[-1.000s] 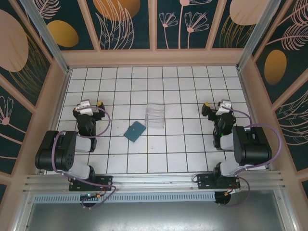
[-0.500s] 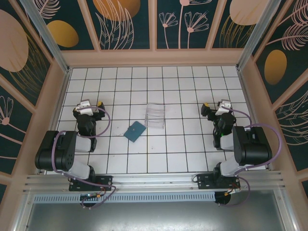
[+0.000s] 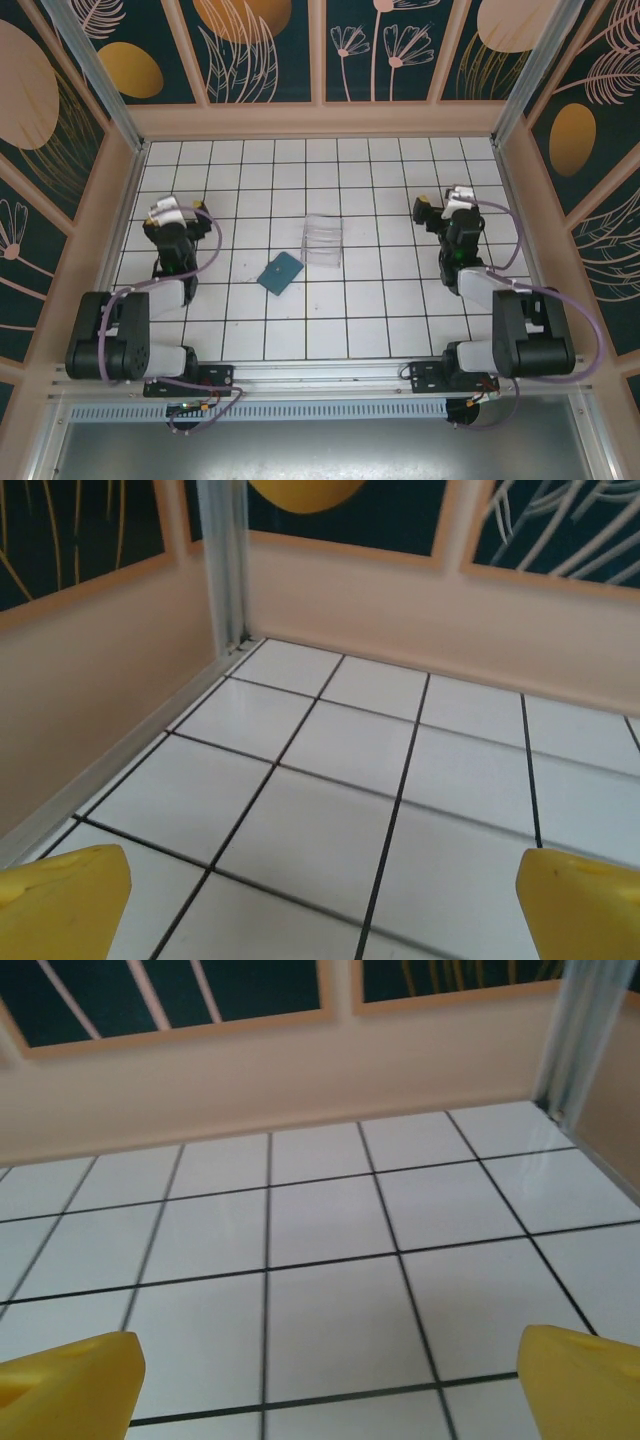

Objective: Take the credit cards out of the card holder

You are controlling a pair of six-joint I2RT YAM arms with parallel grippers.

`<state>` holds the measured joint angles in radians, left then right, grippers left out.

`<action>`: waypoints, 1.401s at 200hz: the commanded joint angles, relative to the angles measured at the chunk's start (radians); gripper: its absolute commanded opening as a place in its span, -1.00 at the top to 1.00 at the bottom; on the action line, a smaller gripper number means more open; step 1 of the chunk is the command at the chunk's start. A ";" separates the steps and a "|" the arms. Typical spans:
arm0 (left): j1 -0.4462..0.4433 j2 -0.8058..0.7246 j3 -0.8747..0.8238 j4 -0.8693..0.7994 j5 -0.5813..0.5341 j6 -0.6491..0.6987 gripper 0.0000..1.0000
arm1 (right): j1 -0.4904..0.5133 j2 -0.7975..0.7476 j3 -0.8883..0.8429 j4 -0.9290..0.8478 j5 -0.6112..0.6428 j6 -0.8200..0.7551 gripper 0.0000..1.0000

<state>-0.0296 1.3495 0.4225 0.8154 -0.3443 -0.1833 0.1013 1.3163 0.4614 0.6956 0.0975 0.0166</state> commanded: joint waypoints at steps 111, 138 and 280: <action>-0.242 0.100 0.323 -0.960 0.617 -0.366 -0.94 | 0.579 0.059 0.255 -0.593 -0.417 0.530 -0.70; -0.249 0.120 0.310 -0.952 0.675 -0.380 -0.92 | 0.649 0.185 0.328 -0.599 -0.515 0.539 -0.70; -0.274 0.175 0.276 -0.929 0.811 -0.386 -0.77 | 0.641 0.354 0.400 -0.624 -0.411 0.566 -0.69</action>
<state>-0.2962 1.5032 0.7189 -0.1162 0.4137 -0.5663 0.7486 1.6775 0.8318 0.0998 -0.3836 0.5667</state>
